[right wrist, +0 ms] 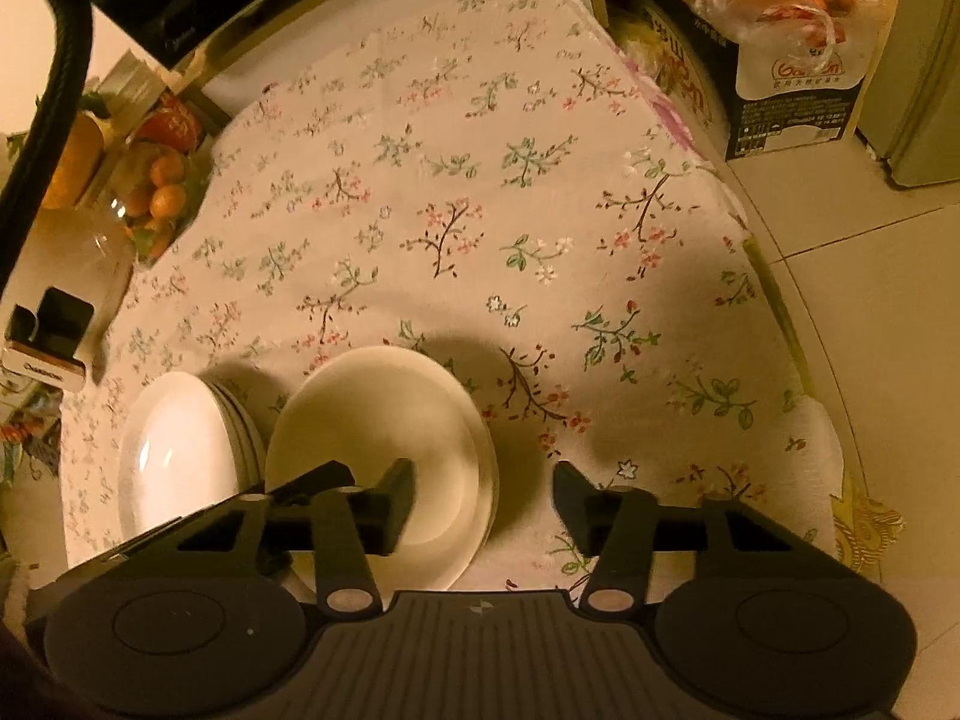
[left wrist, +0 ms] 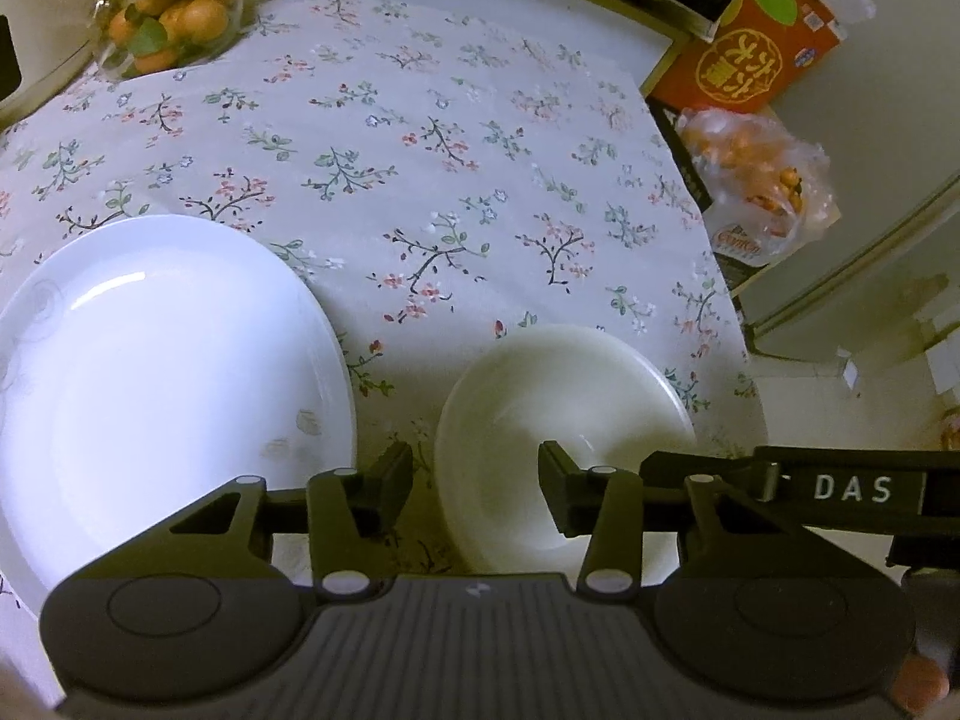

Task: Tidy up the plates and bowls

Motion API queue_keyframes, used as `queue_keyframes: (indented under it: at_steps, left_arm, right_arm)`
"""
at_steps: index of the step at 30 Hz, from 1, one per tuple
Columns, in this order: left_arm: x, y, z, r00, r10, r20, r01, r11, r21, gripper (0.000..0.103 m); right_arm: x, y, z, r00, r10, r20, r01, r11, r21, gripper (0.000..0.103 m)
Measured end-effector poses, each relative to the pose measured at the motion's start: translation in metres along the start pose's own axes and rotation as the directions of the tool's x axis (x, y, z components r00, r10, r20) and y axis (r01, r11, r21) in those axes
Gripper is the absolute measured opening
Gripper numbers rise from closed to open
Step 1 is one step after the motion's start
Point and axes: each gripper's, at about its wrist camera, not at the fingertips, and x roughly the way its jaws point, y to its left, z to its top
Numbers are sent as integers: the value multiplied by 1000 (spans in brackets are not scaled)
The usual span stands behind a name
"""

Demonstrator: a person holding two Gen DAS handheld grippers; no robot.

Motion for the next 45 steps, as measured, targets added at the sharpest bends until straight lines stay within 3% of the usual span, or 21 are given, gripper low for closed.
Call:
queue_keyframes:
  at_steps: [16, 31, 39, 45]
  left_arm:
    - [15, -12, -1, 995, 90, 38, -95, 987, 133, 16]
    - [11, -19, -2, 993, 91, 75, -104, 973, 206, 14]
    - [14, -15, 0, 996, 70, 53, -78, 981, 176, 14]
    - [6, -19, 0, 995, 61, 77, -74, 981, 178, 13]
  right_arm:
    - [15, 12, 1, 999, -37, -31, 36, 999, -40, 34]
    - [16, 15, -1, 998, -68, -17, 67, 997, -48, 28]
    - [12, 14, -1, 998, -67, -2, 67, 997, -44, 28]
    - [8, 14, 0, 998, -63, 19, 63, 997, -39, 28]
